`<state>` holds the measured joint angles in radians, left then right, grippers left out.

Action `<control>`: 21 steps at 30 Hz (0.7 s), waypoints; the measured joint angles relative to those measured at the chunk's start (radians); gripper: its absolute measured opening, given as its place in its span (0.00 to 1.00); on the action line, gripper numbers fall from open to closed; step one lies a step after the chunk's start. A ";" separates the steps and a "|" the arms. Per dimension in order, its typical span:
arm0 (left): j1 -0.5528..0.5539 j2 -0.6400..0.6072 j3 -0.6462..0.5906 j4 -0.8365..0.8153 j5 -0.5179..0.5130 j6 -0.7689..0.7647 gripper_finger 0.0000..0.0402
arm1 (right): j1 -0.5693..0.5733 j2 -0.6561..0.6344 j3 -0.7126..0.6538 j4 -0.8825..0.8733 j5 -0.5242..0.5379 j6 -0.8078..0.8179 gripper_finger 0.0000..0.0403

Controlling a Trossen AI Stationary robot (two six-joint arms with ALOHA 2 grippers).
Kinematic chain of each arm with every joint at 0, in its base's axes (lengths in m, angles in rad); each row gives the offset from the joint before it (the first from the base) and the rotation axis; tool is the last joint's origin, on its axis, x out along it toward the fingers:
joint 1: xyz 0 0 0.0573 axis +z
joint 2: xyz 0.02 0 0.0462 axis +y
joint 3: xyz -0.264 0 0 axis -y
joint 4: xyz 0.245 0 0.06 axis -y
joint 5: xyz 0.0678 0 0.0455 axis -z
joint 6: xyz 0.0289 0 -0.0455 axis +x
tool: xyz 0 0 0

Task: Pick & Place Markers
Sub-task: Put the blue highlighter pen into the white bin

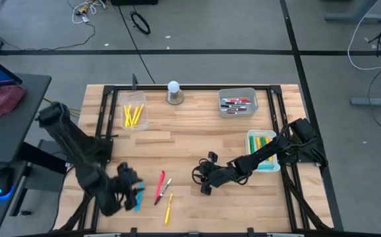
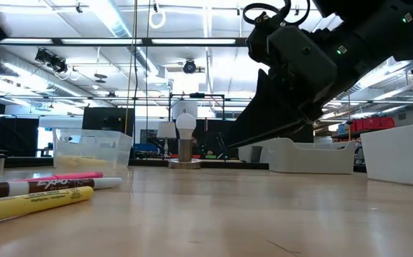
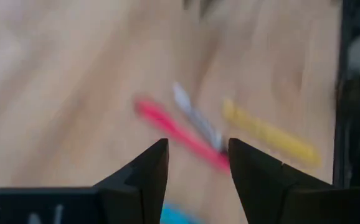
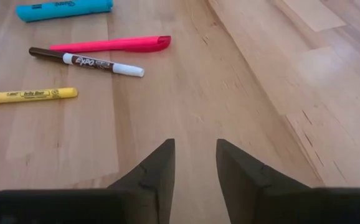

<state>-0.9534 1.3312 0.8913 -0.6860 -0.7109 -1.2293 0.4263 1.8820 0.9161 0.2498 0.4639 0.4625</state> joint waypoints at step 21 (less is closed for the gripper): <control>-0.065 0.307 0.000 -0.010 0.343 -0.539 0.55 | 0.000 0.000 0.000 0.003 0.001 -0.026 0.29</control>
<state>-1.0180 1.6382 0.8909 -0.6965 -0.3676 -1.7687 0.4263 1.8820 0.9161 0.2531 0.4645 0.4362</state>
